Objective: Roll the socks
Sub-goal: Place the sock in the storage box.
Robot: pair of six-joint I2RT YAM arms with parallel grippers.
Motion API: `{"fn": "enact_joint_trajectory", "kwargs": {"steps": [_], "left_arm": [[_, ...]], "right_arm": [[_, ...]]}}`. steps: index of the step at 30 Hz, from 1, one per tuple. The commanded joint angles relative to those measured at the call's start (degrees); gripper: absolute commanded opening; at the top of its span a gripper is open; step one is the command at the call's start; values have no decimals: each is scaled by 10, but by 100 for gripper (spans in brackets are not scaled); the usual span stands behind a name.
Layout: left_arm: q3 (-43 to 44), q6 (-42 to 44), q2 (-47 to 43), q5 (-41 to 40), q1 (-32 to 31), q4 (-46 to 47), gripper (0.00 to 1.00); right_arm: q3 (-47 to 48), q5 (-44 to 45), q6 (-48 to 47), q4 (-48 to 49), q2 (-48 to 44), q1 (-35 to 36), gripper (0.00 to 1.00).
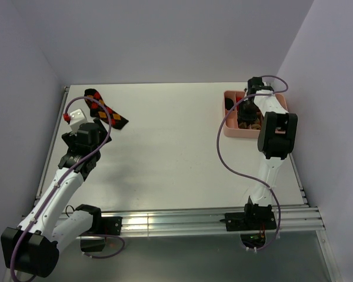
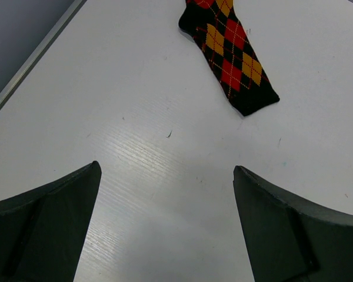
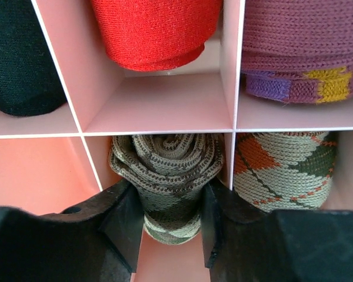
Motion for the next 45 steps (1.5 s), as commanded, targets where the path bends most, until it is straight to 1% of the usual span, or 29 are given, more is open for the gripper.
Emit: {"fn": "enact_joint_trajectory", "kwargs": {"steps": [1,3,6,12,15,16,19,21,23,26,31,36,39,41,43,45], "left_arm": [[4,4,1,-1,-2,14,99],[3,3,2,1,-2,14,100],[4,3,4,1,-2,13,99],[4,3,7,-2,-2,14,99],[5,3,9,-1,-3,14,100],[5,3,11,0,-2,15,99],[6,3,11,1,-2,15,100],[6,3,12,0,-2,15,99],[5,3,11,-1,-2,15,100],[4,3,10,-1,-2,16,99],[3,5,11,-3,-2,17,100],[1,7,17,8,-2,20,99],[1,10,23,28,-2,26,100],[-1,12,33,47,-2,38,99],[6,8,45,74,-2,40,100],[22,3,66,88,-2,39,99]], "right_arm": [[29,7,10,-7,-32,-1,44],[32,1,13,-8,-41,0,51],[36,-2,13,-14,-46,-1,58],[31,-2,24,-9,-73,-1,60],[48,-1,29,-18,-85,-1,60],[52,0,32,-16,-90,-1,59],[45,-2,43,7,-105,-1,49],[41,-7,53,21,-106,0,36],[33,-6,62,32,-103,-1,28],[22,-3,72,49,-85,0,23],[-33,-7,84,83,-59,-1,20],[-58,-10,94,102,-44,-1,19],[-37,-28,102,98,-53,-1,20],[5,-35,109,87,-61,-1,22],[50,-43,114,64,-82,-1,23],[67,-51,122,54,-119,0,25]]}}
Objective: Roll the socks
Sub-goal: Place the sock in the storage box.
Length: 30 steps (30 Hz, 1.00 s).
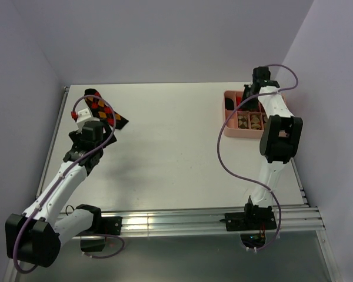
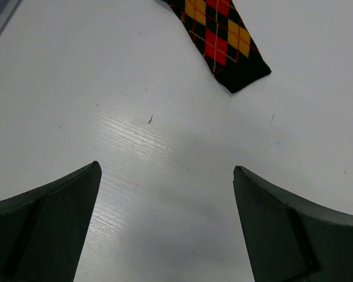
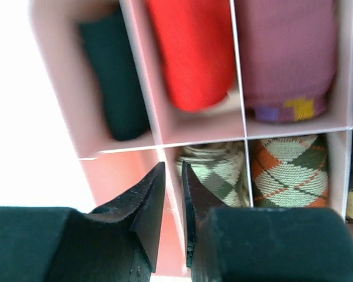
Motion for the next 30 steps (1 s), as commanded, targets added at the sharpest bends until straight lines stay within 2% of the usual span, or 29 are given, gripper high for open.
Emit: {"fn": "enact_joint_trajectory", "kwargs": {"steps": [1,4,8,13,16,18,25,30], "left_arm": [[30,2,27,49,-2,25,99],[65,-4,66,57,-2,35,99],[124,-11,159,85,5,41,98],[218,-12,287,111,18,55,97],[275,6,363,118,25,58,97],[317,26,399,120,30,64,96],[436,91,562,166,49,69,95],[472,78,611,205,54,31,93]], "right_arm": [[58,-21,22,-11,-86,0,26],[15,-44,53,18,-168,1,29],[-101,-104,84,127,-303,13,55],[-262,-145,137,218,-487,18,72],[-347,-180,163,288,-584,18,79],[-389,-206,171,303,-629,18,80],[-483,-296,181,326,-681,25,77],[-492,-265,140,280,-700,27,77]]}}
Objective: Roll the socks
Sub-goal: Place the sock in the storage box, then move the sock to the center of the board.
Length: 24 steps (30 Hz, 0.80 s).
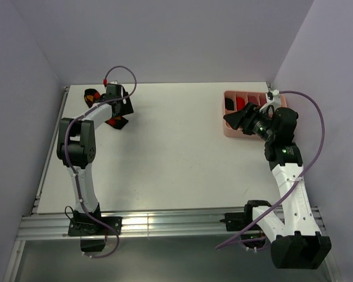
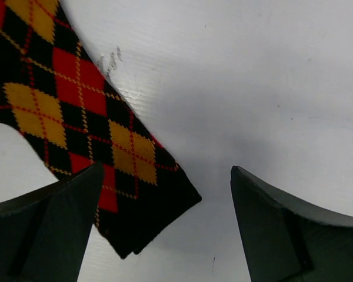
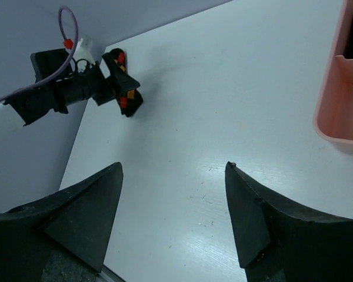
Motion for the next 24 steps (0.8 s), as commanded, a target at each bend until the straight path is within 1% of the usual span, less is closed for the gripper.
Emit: {"fn": "enact_joint_trajectory", "kwargs": {"steps": [1,4,6,7,8,11,12,14,15,16,17,19,20,21,23,24], "left_arm": [[17,0,9,64,3,-17,93],[-32,-42,-3,98,2,-15,91],[-85,-79,-16,130,-6,1,90],[-122,-101,-32,158,-11,9,90],[-140,-113,-40,166,-19,25,89],[-193,-162,-67,187,-66,45,90],[-203,-177,-76,191,-98,52,90],[-220,-223,-85,194,-133,55,90],[-233,-236,-101,196,-168,67,90],[-235,-250,-110,192,-183,68,90],[-233,-254,-120,166,-211,61,90],[-208,-237,-148,138,-230,18,90],[-198,-225,-166,89,-244,1,89],[-180,-211,-176,64,-251,-15,88],[-170,-147,-190,17,-264,-48,84],[-170,-123,-200,-35,-279,-55,83]], "right_arm": [[12,6,-30,-8,-27,3,77],[11,11,-34,-13,-28,4,77],[4,11,-28,-7,-30,4,77],[0,9,-27,-2,-31,5,76],[-2,8,-26,0,-32,5,76],[-4,7,-27,-2,-32,13,76],[-4,7,-28,-2,-32,14,76],[-4,7,-30,-4,-32,21,76],[-4,6,-31,-6,-32,21,76],[-5,8,-33,-7,-35,25,76],[-7,9,-34,-7,-37,26,76],[-11,10,-34,-10,-40,32,76],[-13,9,-34,-10,-41,34,76],[-16,8,-32,-9,-42,35,76],[-23,2,-29,-7,-45,35,75],[-26,1,-27,-7,-48,35,75]]}}
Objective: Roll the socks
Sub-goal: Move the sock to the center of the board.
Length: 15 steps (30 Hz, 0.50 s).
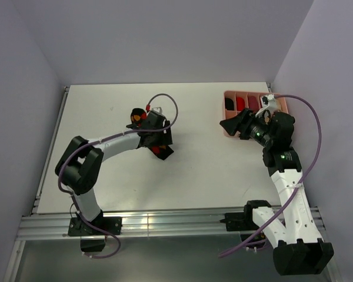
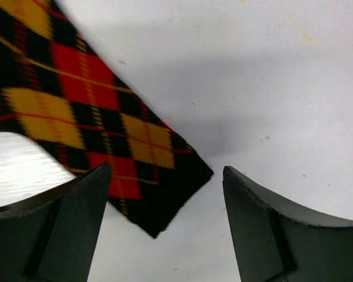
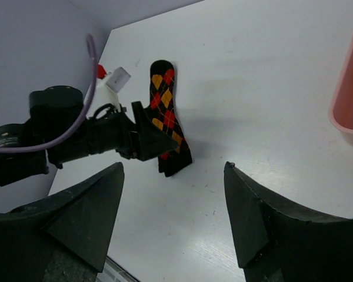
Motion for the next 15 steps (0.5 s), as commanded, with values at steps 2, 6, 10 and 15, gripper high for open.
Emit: {"fn": "enact_joint_trajectory", "kwargs": {"steps": [2,6,10,15], "left_arm": [[23,139,-62,-169,-40,-41,80],[-18,277,-64,-207,-91,-7,75],[-49,332,-73,-152,-108,27,71],[-64,361,-67,-133,-115,51,69]], "right_arm": [[-13,-5,-2,8,-17,4,75],[-23,-17,5,10,-22,4,75],[-38,-24,10,10,-25,4,74],[-55,-29,14,14,-30,4,74]]}}
